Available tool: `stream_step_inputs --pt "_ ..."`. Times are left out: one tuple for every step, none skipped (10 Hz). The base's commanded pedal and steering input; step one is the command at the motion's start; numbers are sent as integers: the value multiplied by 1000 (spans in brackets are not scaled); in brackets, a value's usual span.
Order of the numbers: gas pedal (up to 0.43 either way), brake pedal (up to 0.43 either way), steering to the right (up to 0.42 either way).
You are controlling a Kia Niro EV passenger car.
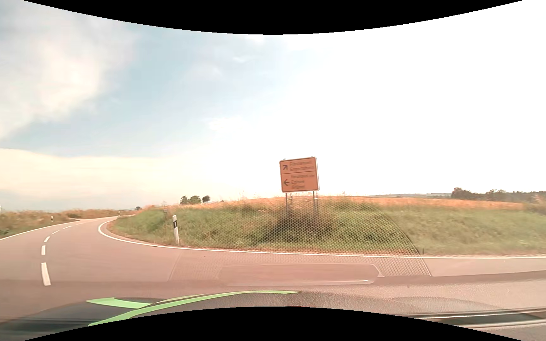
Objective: Follow the waypoints while adhering to traffic rules and regulations
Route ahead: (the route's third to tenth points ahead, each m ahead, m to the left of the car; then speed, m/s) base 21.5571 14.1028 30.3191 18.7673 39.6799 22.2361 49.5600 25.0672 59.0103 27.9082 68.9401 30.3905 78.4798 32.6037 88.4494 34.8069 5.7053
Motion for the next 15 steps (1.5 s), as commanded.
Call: stream_step_inputs --pt "110 0 -386" --pt "157 0 -386" --pt "177 0 -386" --pt "177 0 -388" --pt "189 0 -391" --pt "220 0 -389" --pt "228 0 -378" --pt "248 0 -363" --pt "268 0 -333" --pt "280 0 -302" --pt "287 0 -270" --pt "311 0 -224" --pt "311 0 -166" --pt "319 0 -112" --pt "331 0 -63"
